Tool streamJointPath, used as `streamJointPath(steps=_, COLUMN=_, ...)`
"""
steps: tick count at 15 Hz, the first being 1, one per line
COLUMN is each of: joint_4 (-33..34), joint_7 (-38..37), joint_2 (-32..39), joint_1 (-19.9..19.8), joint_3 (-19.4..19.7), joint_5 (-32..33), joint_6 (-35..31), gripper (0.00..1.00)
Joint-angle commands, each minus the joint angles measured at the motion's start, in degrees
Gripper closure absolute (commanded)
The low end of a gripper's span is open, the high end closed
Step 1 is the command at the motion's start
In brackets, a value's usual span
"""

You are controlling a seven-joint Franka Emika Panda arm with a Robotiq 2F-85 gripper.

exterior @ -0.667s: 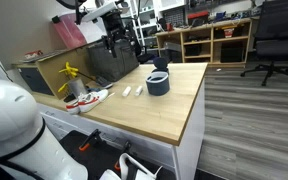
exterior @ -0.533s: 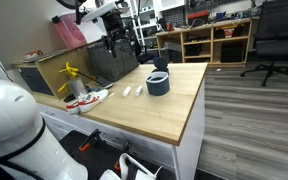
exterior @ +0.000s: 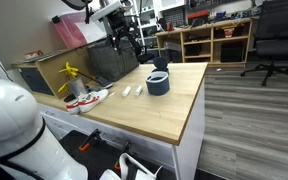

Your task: Put one white object in the bowl on the right.

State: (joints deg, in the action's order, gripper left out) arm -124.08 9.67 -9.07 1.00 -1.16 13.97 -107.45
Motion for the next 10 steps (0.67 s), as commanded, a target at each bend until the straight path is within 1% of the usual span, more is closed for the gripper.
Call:
streamJointPath(steps=1, joint_4=10.66, joint_7=-1.73, joint_2=12.58, joint_1=2.41, joint_3=-2.82, joint_5=1.05, joint_6=-2.2, gripper=0.0)
streamJointPath(steps=2, joint_4=13.16, joint_7=-1.52, joint_2=16.12, joint_1=3.03, joint_3=-3.43, joint_5=0.69, joint_6=-3.6, gripper=0.0)
streamJointPath(steps=5, joint_4=21.98, joint_7=-1.67, joint_2=26.63, joint_1=5.27, joint_3=-5.03, joint_5=0.61, joint_6=-4.5, gripper=0.0)
streamJointPath(steps=7, joint_4=28.8, joint_7=-1.21, joint_2=34.0, joint_1=6.78, joint_3=-5.33, joint_5=0.73, joint_6=-3.59, gripper=0.0)
streamJointPath(steps=10, joint_4=36.33, joint_7=-0.24, joint_2=42.05, joint_1=8.37, joint_3=-5.1, joint_5=0.35, joint_6=-2.0, gripper=0.0)
